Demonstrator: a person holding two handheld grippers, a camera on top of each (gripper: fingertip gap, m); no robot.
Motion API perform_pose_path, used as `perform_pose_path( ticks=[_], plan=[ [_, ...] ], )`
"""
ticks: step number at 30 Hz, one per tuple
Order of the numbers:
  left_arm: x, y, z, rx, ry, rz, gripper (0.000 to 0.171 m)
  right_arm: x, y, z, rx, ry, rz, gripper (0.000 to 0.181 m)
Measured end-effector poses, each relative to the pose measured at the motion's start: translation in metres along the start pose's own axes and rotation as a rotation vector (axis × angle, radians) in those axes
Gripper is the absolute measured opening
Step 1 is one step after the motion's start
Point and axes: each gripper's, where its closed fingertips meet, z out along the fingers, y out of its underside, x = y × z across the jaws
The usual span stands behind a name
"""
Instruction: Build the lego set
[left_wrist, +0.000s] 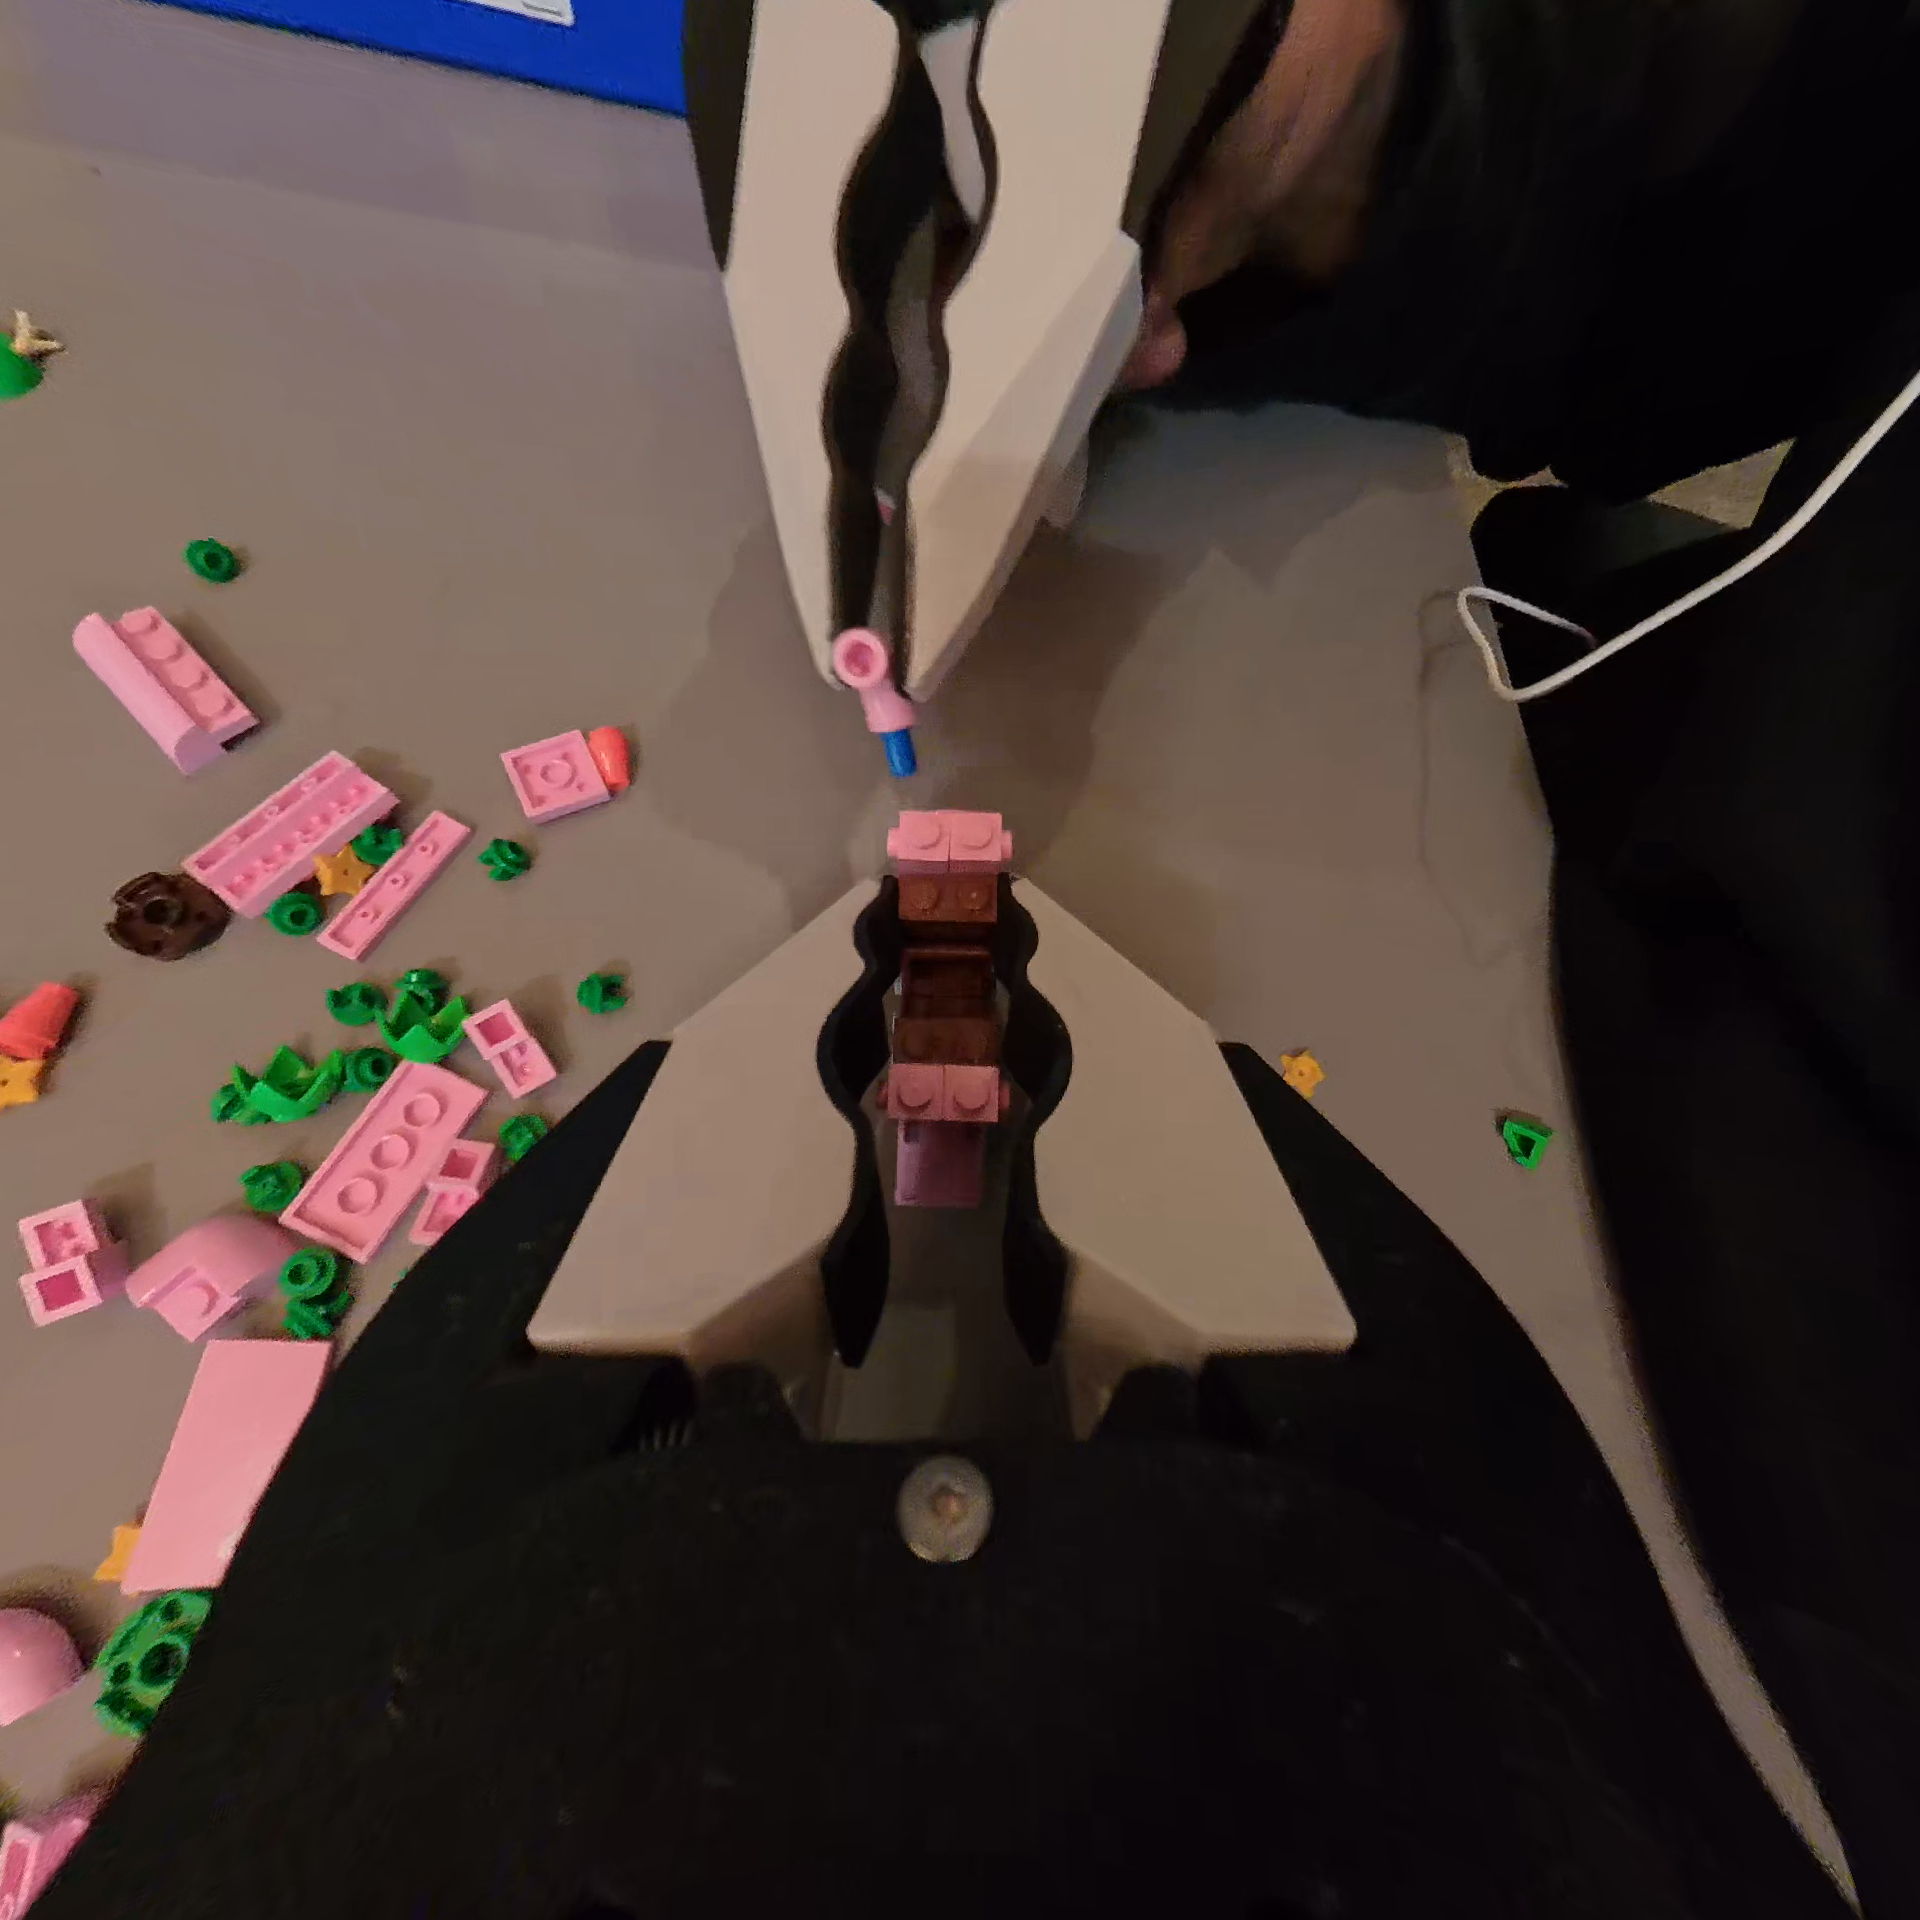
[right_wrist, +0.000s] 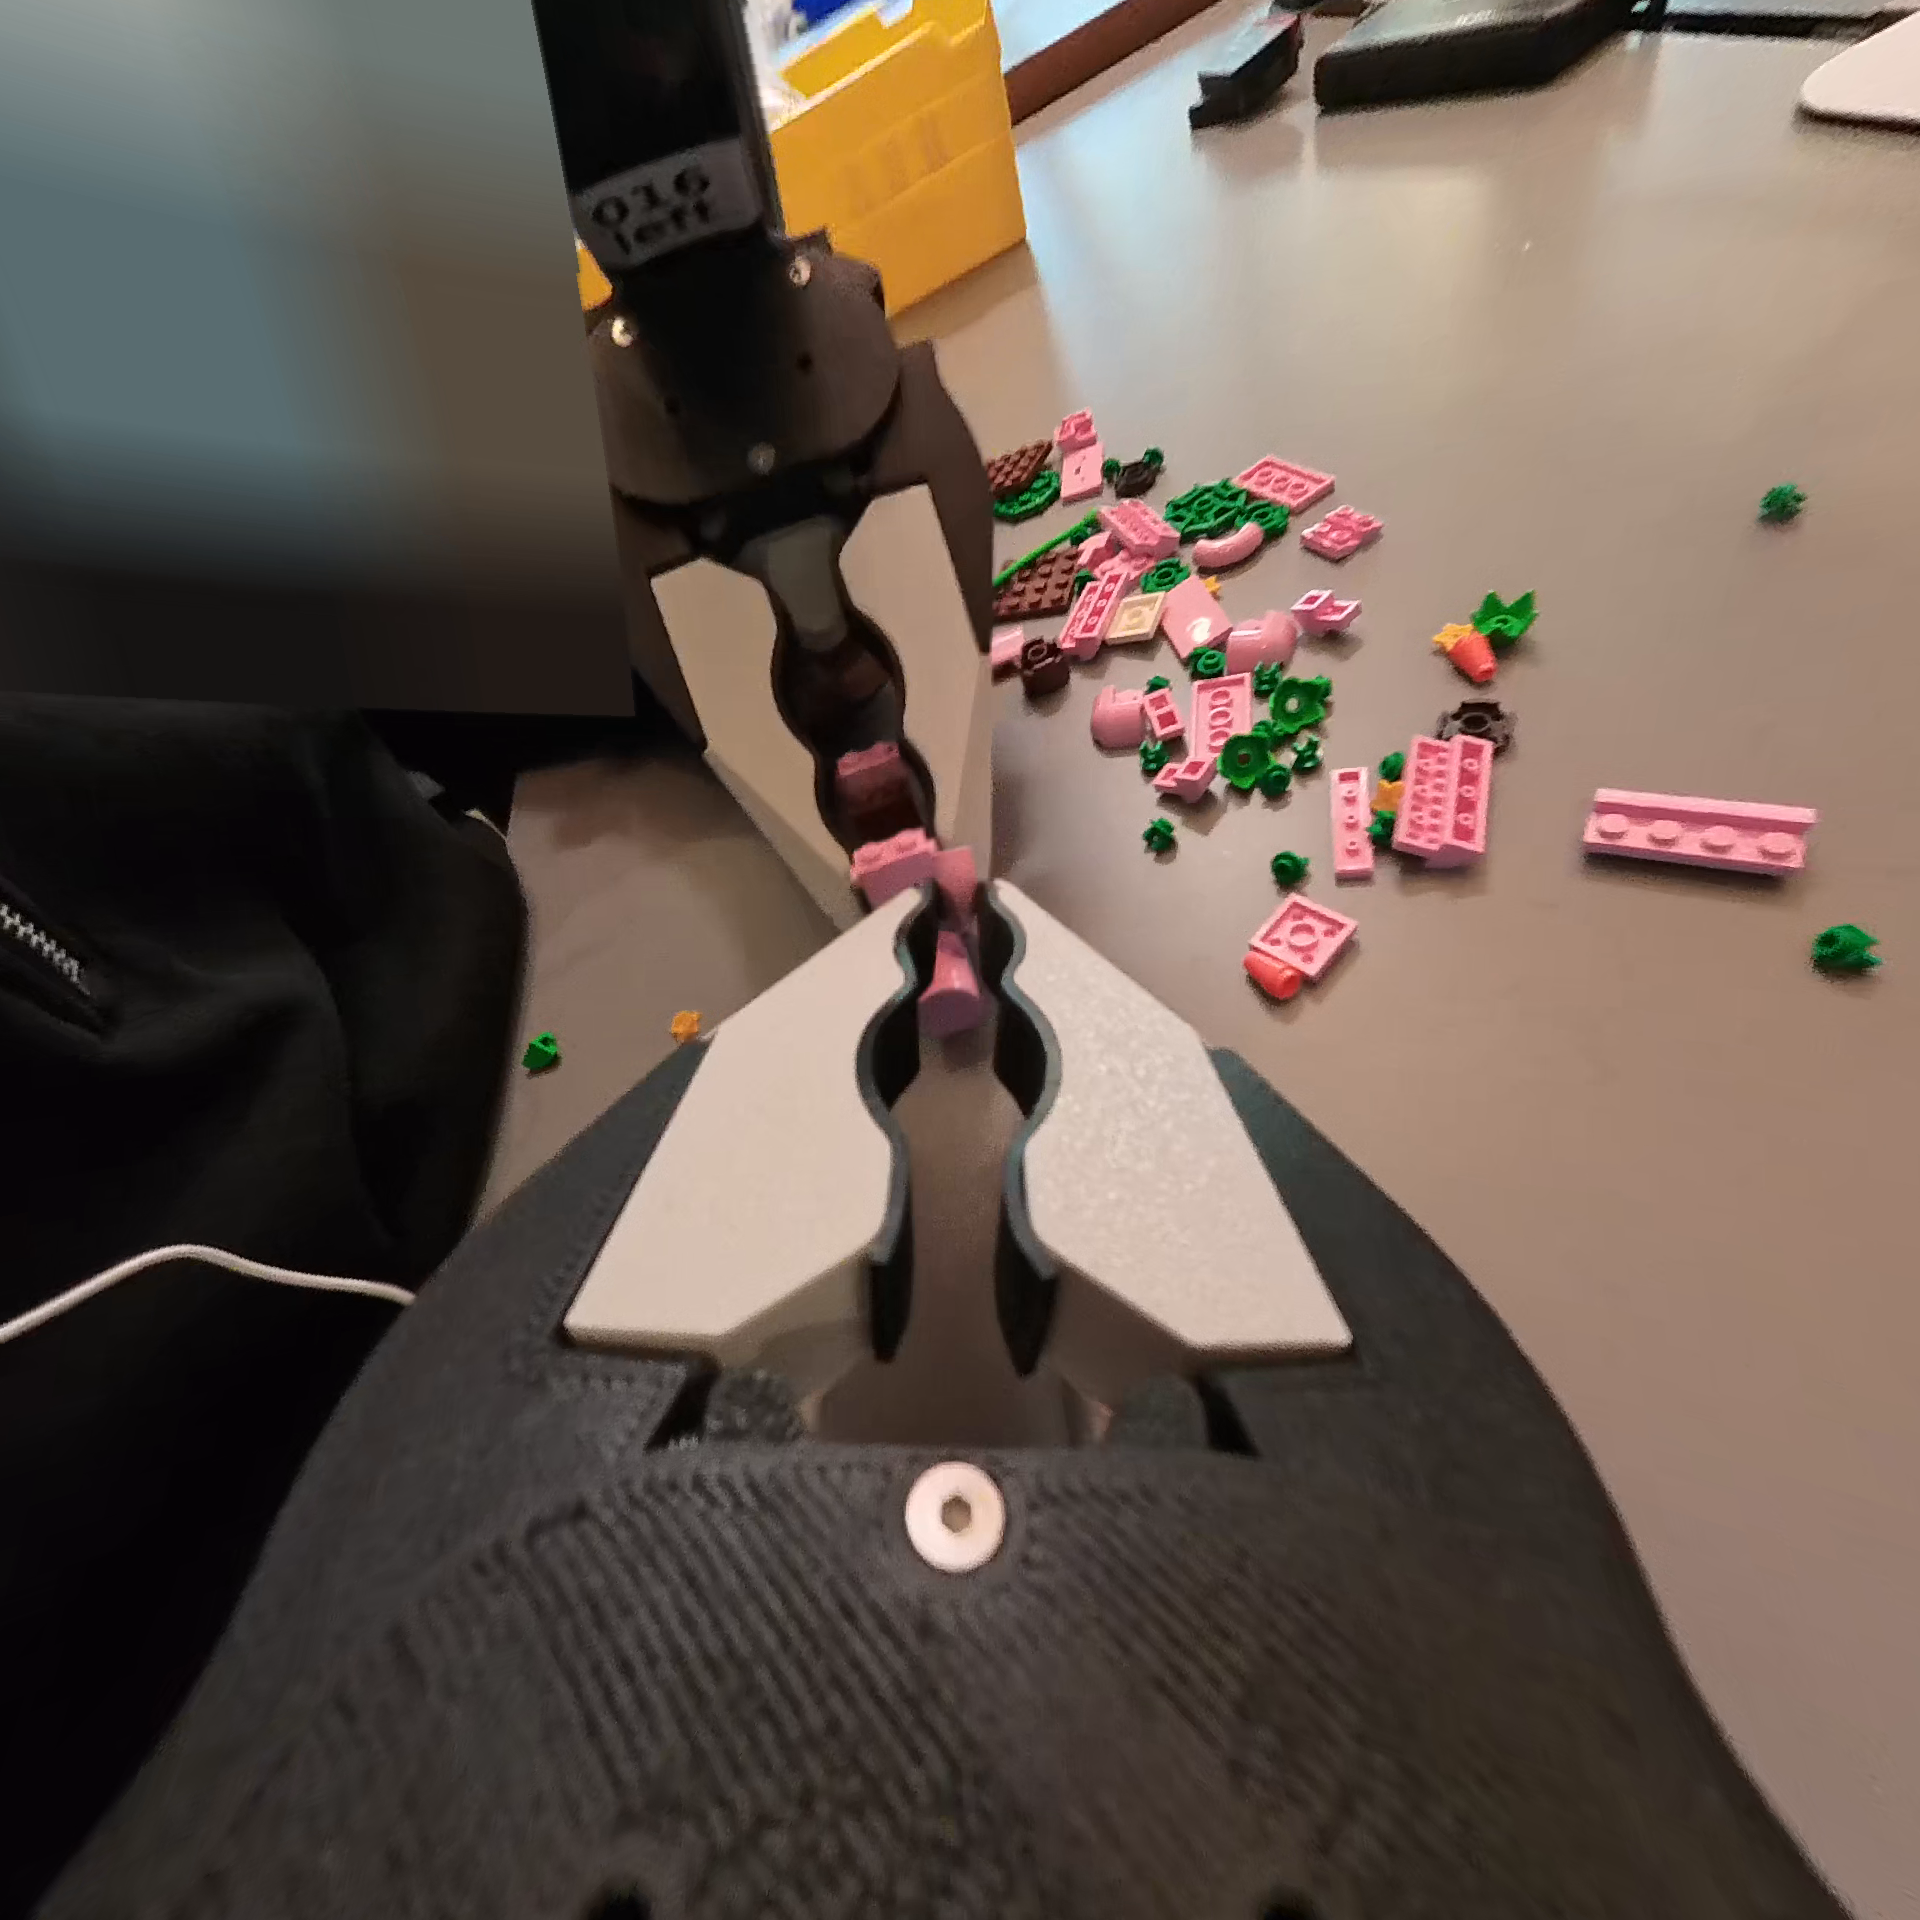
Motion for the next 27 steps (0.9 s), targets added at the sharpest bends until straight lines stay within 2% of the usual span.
perform_pose_path(
  ticks=[5, 13, 19, 27],
  plan=[
    [0.002, 0.003, 0.003, -0.028, -0.005, 0.004, 0.014, 0.002, -0.005, -0.002, 0.029, 0.018, -0.027, 0.006],
    [0.004, 0.001, 0.002, -0.027, -0.004, 0.01, 0.026, 0.001, -0.011, -0.005, 0.064, 0.024, -0.066, 0.005],
    [0.005, -0.011, -0.007, 0.047, 0.002, 0.003, 0.035, -0.004, -0.024, -0.011, 0.135, 0.013, -0.088, 0.005],
    [-0.001, -0.035, -0.025, 0.218, -0.042, 0.009, 0.036, -0.018, -0.043, -0.019, 0.266, -0.042, -0.128, 0.005]
  ],
)
